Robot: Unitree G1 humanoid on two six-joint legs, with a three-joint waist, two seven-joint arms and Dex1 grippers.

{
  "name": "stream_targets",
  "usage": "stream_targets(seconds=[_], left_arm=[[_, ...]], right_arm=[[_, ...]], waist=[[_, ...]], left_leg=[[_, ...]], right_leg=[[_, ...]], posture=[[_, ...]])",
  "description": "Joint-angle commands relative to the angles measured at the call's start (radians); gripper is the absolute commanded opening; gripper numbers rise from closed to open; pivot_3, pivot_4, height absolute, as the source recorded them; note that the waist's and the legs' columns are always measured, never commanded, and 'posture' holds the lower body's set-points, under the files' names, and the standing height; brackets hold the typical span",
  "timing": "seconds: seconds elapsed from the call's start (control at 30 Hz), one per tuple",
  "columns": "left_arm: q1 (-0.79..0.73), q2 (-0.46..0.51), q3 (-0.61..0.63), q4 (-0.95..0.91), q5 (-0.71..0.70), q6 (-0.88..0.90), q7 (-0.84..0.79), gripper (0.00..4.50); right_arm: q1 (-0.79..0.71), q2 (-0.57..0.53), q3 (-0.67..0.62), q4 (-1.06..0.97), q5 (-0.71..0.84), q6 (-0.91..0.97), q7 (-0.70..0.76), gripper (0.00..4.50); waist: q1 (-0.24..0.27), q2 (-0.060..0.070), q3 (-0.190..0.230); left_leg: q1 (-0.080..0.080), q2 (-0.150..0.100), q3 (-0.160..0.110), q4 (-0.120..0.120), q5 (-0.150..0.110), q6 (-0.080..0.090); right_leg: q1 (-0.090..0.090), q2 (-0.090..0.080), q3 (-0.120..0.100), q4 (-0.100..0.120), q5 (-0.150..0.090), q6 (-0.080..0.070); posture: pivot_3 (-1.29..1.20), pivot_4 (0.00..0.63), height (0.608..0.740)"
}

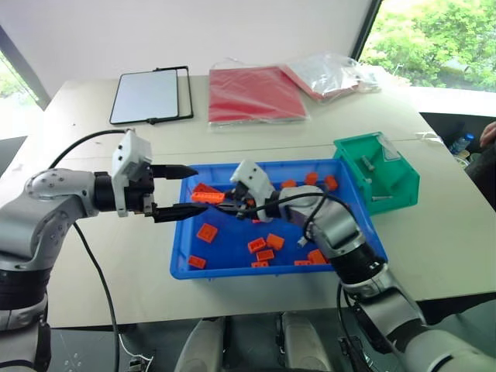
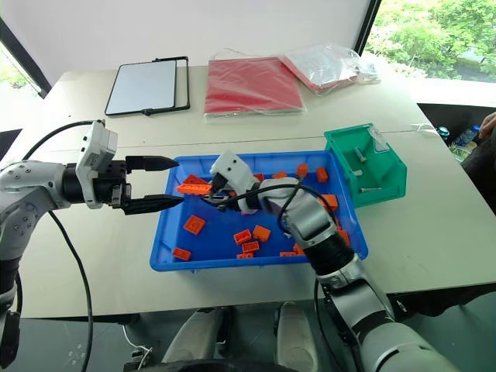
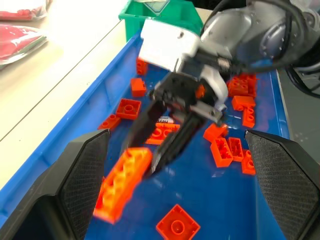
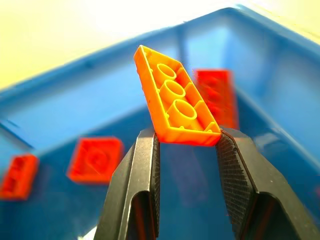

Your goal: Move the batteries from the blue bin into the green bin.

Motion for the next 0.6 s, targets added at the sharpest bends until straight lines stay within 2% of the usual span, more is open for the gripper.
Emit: stream_targets(seconds=[0.03,0.07,0.2,0.4,0.6], left_arm=[[-0.02,0.0,0.001,0.001,0.003,-0.021,-0.009,4.5],[-0.019,0.001,0.001,0.004,0.004,-0.024,-0.012,4.5],[-0.018,0.002,0.001,0.006,0.007,-0.028,-0.015,4.5],[-0.013,0.0,0.002,0.008,0.011,-0.032,-0.014,4.5],[-0.02,-0.012,-0.011,0.009,0.012,-0.037,-0.01,4.5]], right_arm=[[-0.02,0.023,-0.02,0.009,-0.015,0.011,-0.035,1.05],[-0.022,0.019,-0.023,0.006,-0.025,0.016,-0.046,2.11],[-0.021,-0.047,-0.053,-0.086,-0.047,0.058,-0.062,3.96],[0.054,-0.196,-0.237,-0.407,0.059,0.301,-0.071,3.96],[0.194,-0.292,-0.277,-0.465,0.034,0.313,-0.117,3.96]], waist=[[0.0,0.0,0.0],[0.0,0.0,0.0],[-0.002,0.0,0.0],[0.001,0.0,0.0],[-0.002,0.0,0.0]], left_leg=[[0.0,0.0,0.0,0.0,0.0,0.0],[0.0,0.0,0.0,0.0,0.0,0.0],[0.0,0.0,0.0,-0.001,0.0,0.0],[0.0,0.0,-0.001,0.0,0.0,0.0],[0.0,0.0,0.0,-0.001,0.0,0.0]], right_leg=[[0.0,0.0,0.0,0.0,0.0,0.0],[0.0,0.0,0.0,0.0,0.0,0.0],[-0.001,0.0,0.0,0.0,0.0,0.0],[-0.001,0.0,0.0,0.0,0.0,0.0],[0.0,0.0,0.0,0.0,0.0,0.0]], posture=[[0.0,0.15,0.731],[0.0,0.15,0.731],[0.0,0.15,0.731],[0.0,0.15,0.731],[0.0,0.15,0.731]])
